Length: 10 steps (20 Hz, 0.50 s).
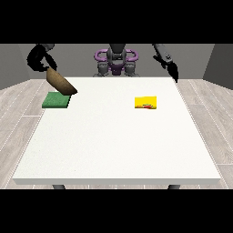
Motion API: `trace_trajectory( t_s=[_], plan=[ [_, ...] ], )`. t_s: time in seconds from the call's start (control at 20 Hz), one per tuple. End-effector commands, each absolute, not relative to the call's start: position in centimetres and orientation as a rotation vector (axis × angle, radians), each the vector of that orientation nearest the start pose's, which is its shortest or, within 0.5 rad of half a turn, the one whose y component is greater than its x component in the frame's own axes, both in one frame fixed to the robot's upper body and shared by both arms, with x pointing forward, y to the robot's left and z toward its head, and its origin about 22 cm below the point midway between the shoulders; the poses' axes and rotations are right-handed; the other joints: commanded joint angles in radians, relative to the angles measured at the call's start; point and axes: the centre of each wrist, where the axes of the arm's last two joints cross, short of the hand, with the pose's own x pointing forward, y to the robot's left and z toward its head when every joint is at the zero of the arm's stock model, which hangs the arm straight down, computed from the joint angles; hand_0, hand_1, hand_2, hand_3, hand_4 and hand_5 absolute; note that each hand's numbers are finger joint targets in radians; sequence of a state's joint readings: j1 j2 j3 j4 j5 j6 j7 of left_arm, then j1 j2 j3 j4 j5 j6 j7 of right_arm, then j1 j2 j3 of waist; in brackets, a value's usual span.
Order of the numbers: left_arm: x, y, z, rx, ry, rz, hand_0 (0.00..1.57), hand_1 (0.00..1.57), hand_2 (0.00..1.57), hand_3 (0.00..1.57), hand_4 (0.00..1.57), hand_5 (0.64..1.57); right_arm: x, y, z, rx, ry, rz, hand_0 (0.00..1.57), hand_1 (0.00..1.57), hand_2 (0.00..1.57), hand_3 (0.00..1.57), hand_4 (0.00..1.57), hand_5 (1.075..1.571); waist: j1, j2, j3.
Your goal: Pick the cup and pour the ball into the bowl, then pick the bowl and place it on the pad
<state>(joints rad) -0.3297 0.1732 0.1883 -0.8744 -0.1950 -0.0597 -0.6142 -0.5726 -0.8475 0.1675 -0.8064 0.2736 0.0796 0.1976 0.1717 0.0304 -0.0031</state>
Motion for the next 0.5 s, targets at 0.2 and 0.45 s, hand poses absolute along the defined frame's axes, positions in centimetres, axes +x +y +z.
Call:
trace_trajectory(
  t_s=[0.2, 0.45],
  plan=[
    [28.7, 38.6, -4.9, 0.305, -1.921, -0.160, 0.00, 0.00, 0.00, 0.00, 0.00, 0.701, 34.3, -45.0, 11.9, -1.019, -1.075, 0.609, 1.57, 1.57, 1.57, 1.41, 1.57, 1.558, -0.074, 0.142, 0.0029],
    [29.7, 42.1, -0.4, 0.294, -2.099, -0.112, 0.00, 0.00, 0.00, 0.00, 0.77, 1.193, 32.3, -48.4, 9.6, -1.099, -1.141, 0.450, 1.57, 1.57, 1.57, 1.57, 1.42, 1.564, -0.018, 0.298, 0.0043]
  ],
)
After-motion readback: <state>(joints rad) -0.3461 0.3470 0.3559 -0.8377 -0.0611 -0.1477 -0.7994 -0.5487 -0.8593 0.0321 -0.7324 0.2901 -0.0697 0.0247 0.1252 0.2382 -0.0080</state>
